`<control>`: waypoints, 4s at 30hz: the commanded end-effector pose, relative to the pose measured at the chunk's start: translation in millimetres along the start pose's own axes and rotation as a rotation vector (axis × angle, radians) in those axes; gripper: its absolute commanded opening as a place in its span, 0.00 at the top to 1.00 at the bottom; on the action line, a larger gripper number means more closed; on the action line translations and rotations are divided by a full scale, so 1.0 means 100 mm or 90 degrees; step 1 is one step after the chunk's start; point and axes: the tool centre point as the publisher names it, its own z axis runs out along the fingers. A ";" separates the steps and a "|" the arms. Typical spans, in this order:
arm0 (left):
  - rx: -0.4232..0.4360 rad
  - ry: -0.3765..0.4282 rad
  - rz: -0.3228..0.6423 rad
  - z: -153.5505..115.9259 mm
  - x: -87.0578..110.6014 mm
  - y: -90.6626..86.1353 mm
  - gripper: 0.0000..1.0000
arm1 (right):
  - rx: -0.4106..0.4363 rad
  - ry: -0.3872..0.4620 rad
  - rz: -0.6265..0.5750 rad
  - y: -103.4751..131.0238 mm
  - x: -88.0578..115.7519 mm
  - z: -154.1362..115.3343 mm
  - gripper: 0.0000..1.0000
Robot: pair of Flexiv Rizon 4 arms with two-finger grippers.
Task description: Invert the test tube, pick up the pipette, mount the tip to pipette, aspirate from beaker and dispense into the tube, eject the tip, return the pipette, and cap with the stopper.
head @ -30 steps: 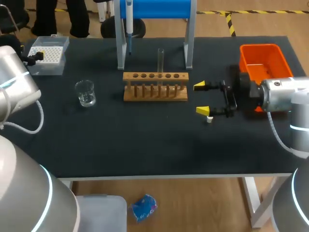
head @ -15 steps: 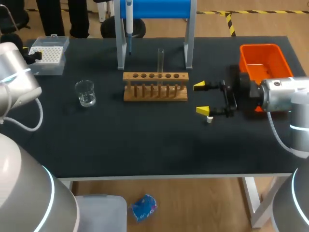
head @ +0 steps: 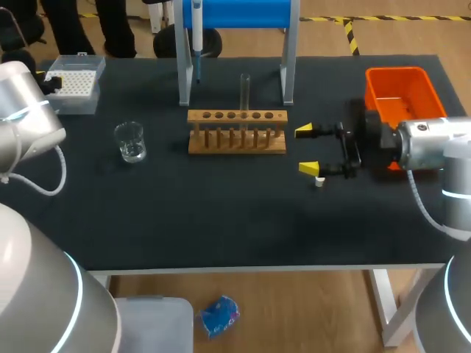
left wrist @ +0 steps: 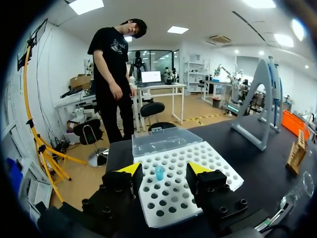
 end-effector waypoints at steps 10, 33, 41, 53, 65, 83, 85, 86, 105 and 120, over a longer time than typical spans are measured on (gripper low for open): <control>-0.002 -0.013 -0.004 0.17 -0.11 0.02 0.51 | 0.000 -0.002 -0.001 0.00 0.01 0.00 0.00; 0.004 -0.019 -0.014 0.14 -0.14 0.04 0.63 | 0.000 -0.002 -0.001 0.00 0.01 0.00 0.00; 0.005 -0.021 -0.018 0.10 -0.13 0.06 0.64 | 0.000 -0.002 -0.001 0.00 0.01 0.00 0.00; 0.004 -0.017 -0.017 0.10 -0.11 0.07 0.65 | 0.000 -0.002 -0.001 0.00 0.01 0.00 0.00; 0.004 -0.017 -0.015 0.12 -0.11 0.06 1.00 | 0.000 -0.002 -0.001 0.00 0.01 0.00 0.00; 0.006 -0.017 -0.006 0.06 -0.10 0.00 1.00 | 0.000 -0.002 -0.001 0.00 0.01 0.00 0.00; 0.006 -0.017 -0.001 0.04 -0.10 -0.01 1.00 | 0.000 -0.002 -0.001 0.00 0.01 0.00 0.00; 0.005 -0.018 0.002 0.03 -0.09 -0.01 1.00 | 0.000 -0.002 -0.001 0.00 0.01 0.00 0.00; 0.009 -0.021 0.039 -0.14 -0.06 -0.25 1.00 | 0.000 -0.002 -0.001 0.00 0.01 0.00 0.00; 0.024 -0.021 0.071 -0.31 0.01 -0.54 1.00 | 0.000 -0.002 -0.001 0.00 0.01 0.00 0.00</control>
